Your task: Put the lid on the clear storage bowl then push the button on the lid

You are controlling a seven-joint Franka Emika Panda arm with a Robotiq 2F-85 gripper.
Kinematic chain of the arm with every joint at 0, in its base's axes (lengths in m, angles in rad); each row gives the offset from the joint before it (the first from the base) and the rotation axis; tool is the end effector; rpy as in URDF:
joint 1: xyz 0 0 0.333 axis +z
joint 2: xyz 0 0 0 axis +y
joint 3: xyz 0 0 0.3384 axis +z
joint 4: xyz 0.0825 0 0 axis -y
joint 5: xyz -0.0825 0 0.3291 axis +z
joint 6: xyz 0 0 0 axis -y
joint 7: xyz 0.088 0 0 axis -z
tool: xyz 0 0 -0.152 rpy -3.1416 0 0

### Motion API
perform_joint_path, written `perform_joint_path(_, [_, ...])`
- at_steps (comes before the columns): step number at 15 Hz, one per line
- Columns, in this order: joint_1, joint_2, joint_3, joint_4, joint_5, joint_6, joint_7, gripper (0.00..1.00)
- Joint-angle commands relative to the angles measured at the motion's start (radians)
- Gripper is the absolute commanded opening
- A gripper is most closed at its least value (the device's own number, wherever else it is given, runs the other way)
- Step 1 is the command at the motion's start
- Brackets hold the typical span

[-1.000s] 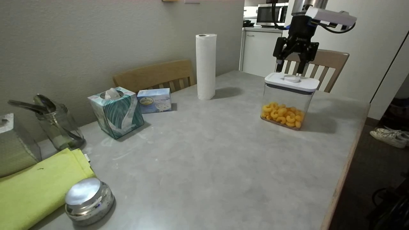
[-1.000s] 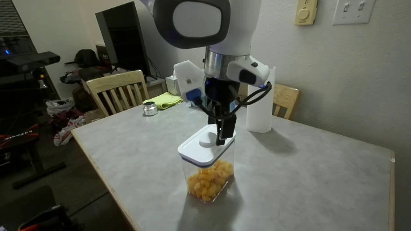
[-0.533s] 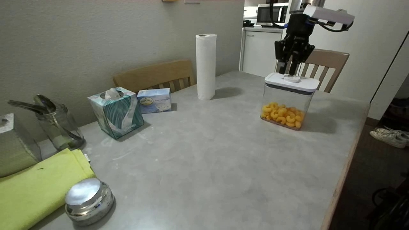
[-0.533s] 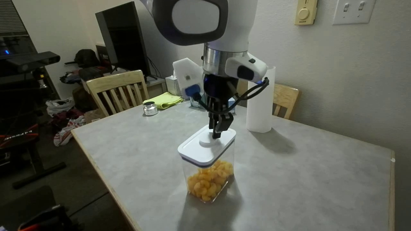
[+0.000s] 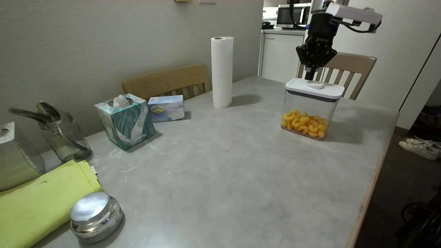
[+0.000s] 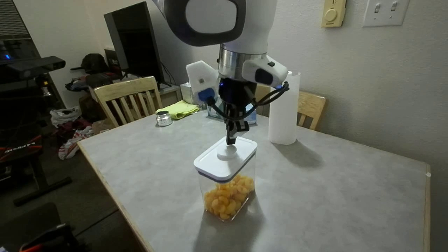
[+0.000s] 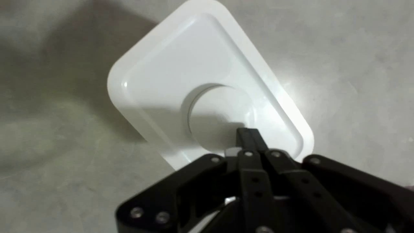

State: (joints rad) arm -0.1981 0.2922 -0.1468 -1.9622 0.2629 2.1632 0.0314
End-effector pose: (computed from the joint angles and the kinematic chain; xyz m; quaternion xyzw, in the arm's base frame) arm 0.5341 -0.1670 0.3329 -0.9610 0.2601 0.0286 0.0900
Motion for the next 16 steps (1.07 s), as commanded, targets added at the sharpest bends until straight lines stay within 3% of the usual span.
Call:
perform_joint_path(1, [0.015, -0.031, -0.006, -0.009, -0.048, -0.084, 0.055, 0.0])
perform_joint_path(9, [0.019, -0.036, -0.022, -0.014, -0.155, -0.106, 0.106, 0.0])
perform_joint_path(16, [0.008, 0.001, -0.017, -0.005, -0.122, -0.074, 0.061, 0.0])
